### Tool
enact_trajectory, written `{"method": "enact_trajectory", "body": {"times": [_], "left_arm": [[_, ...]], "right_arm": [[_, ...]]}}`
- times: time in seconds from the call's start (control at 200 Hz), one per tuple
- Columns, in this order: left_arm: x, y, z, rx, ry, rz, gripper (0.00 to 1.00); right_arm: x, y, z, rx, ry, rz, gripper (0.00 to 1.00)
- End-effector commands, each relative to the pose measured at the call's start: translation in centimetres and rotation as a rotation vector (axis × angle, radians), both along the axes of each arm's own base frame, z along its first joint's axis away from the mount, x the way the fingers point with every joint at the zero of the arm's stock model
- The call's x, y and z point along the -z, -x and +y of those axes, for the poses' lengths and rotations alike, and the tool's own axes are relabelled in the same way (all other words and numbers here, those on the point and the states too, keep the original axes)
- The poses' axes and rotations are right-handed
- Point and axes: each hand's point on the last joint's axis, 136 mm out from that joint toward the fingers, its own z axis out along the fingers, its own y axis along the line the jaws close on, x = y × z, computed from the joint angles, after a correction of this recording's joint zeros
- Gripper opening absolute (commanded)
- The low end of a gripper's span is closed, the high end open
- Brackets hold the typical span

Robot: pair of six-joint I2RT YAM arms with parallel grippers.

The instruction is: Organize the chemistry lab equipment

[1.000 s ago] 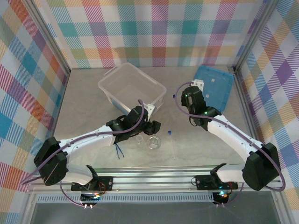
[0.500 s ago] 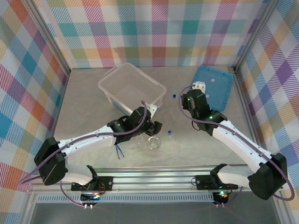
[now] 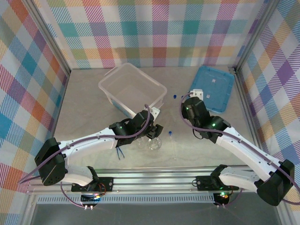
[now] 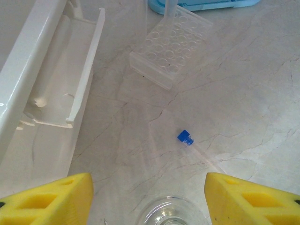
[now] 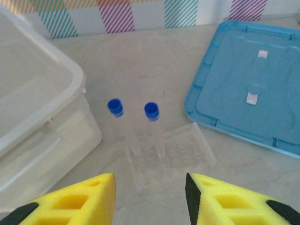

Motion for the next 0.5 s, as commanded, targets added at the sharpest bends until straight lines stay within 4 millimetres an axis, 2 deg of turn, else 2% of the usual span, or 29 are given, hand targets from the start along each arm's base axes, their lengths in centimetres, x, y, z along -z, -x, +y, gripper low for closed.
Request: {"method": "enact_trajectory", "body": {"times": [0.0, 0.49], "left_arm": [[-1.1, -0.2, 0.1, -0.001, -0.016, -0.038, 0.64], [-1.1, -0.7, 0.9, -0.042, -0.041, -0.068, 0.64]], "right_arm": [[0.7, 1.3, -0.3, 0.017, 0.006, 0.022, 0.45], [3.3, 3.9, 1.2, -0.015, 0.010, 0.108, 0.46]]}}
